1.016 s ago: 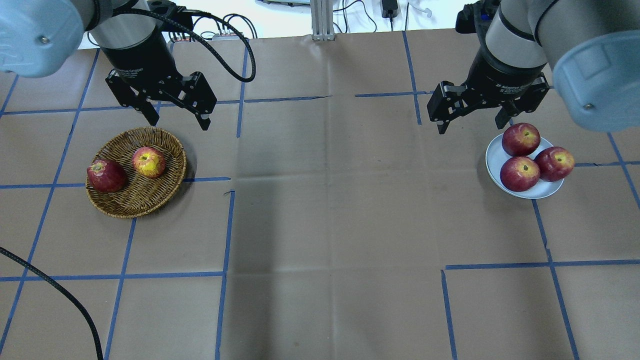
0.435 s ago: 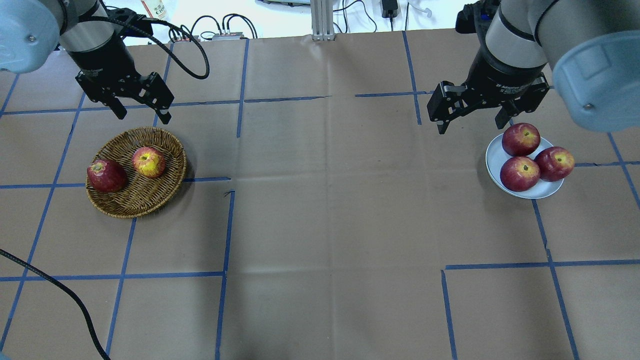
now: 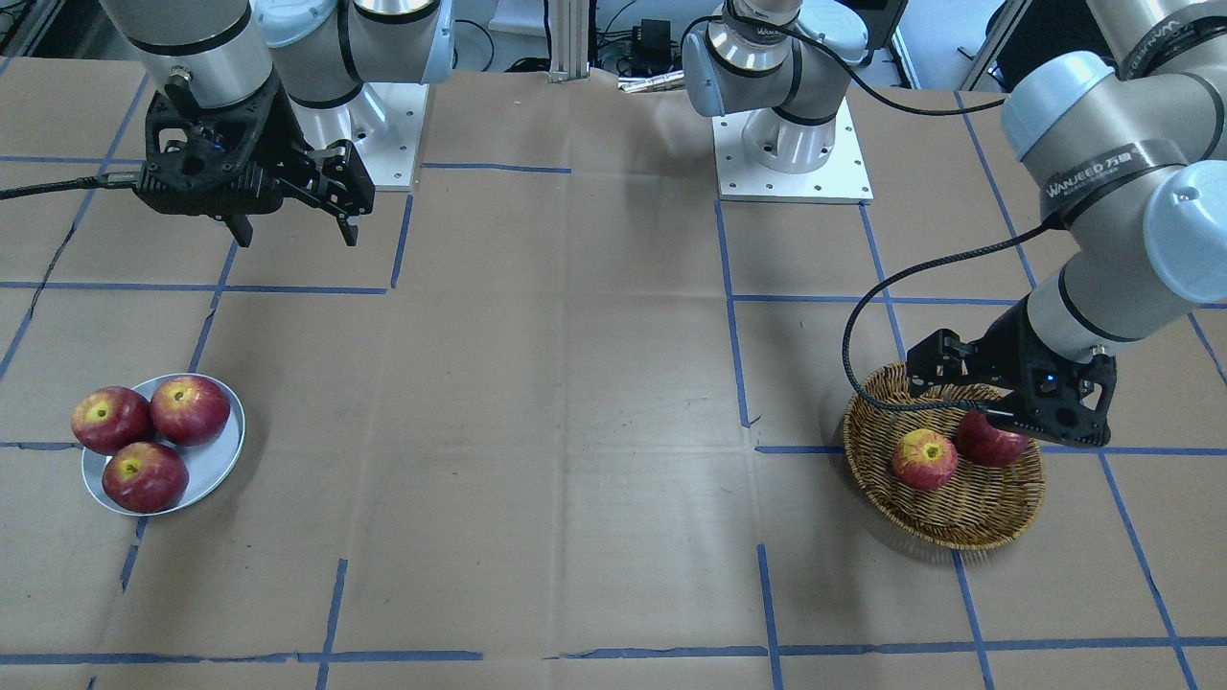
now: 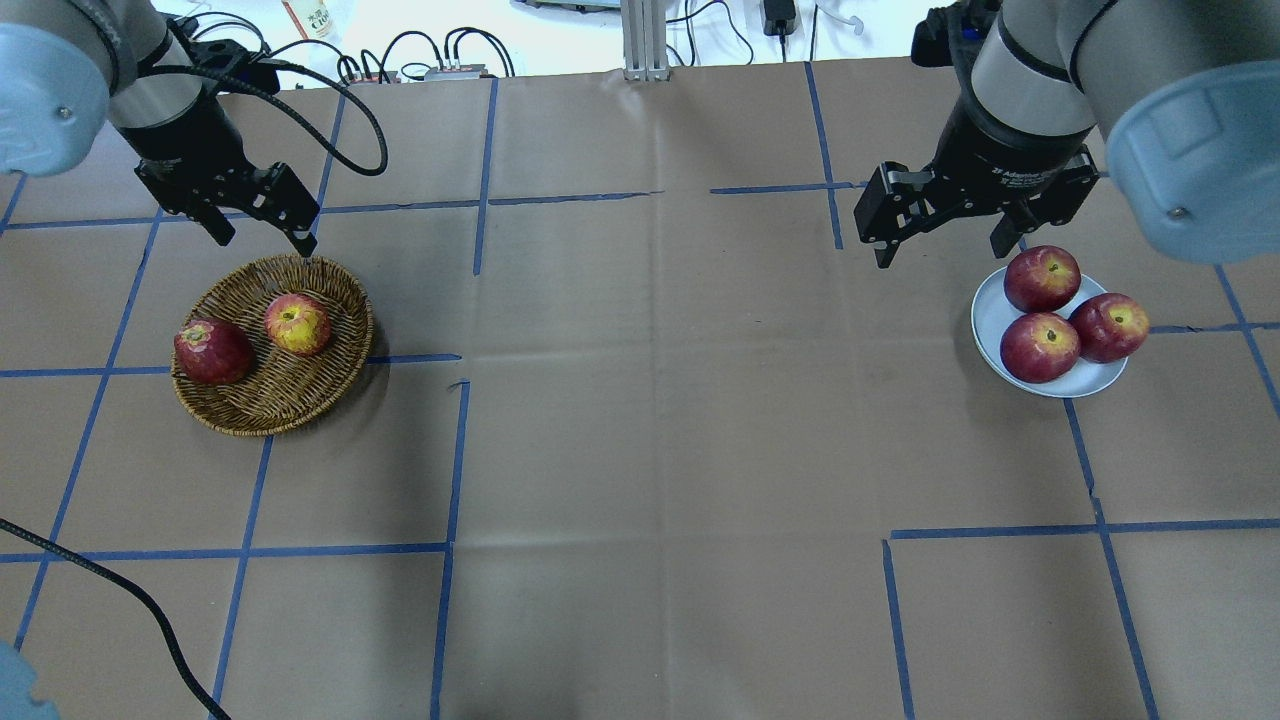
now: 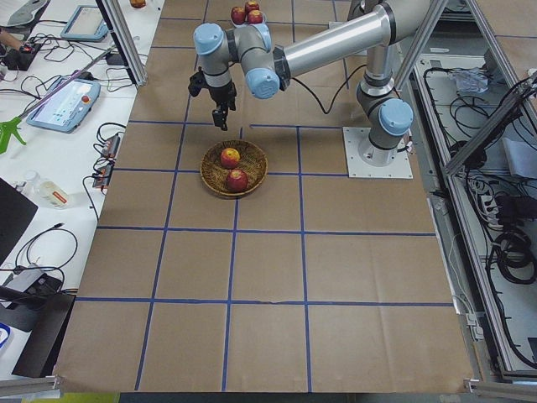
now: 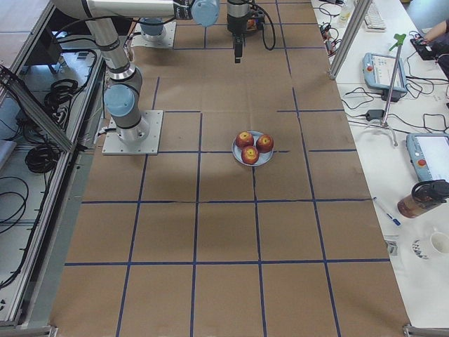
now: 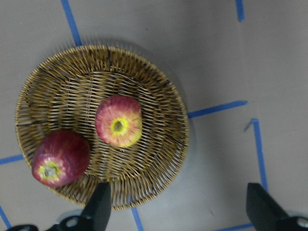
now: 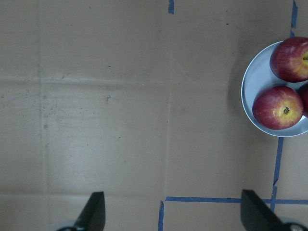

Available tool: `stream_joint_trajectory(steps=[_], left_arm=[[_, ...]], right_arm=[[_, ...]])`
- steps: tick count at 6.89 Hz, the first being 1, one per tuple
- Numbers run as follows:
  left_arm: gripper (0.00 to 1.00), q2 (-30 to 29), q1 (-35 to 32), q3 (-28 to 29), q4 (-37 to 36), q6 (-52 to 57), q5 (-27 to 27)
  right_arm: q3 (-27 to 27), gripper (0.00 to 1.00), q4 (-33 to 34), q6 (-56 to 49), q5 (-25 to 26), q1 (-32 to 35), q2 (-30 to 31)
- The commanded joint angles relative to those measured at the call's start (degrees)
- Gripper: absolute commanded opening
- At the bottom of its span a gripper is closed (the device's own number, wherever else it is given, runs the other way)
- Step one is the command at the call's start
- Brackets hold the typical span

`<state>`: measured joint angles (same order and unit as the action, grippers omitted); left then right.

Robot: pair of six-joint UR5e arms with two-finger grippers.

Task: Transfer apple from basket to plate
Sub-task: 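Lower the left gripper over the red-yellow apple in the basket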

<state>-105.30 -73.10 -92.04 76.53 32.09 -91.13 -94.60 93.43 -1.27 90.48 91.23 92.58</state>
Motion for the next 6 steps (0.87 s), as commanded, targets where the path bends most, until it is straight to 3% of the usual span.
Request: stream_joint_trajectory(steps=[1,6], left_arm=[[0.99,-3.6,2.2,-3.0,-8.7,7.3,-0.1],[0.99,-8.6,2.2,-3.9,-11.1,13.1,-0.3]], right_arm=[[0.0,1.0,0.0,0.0,0.0,0.0,0.0],[-0.1,1.0,0.0,0.0,0.0,0.0,0.0]])
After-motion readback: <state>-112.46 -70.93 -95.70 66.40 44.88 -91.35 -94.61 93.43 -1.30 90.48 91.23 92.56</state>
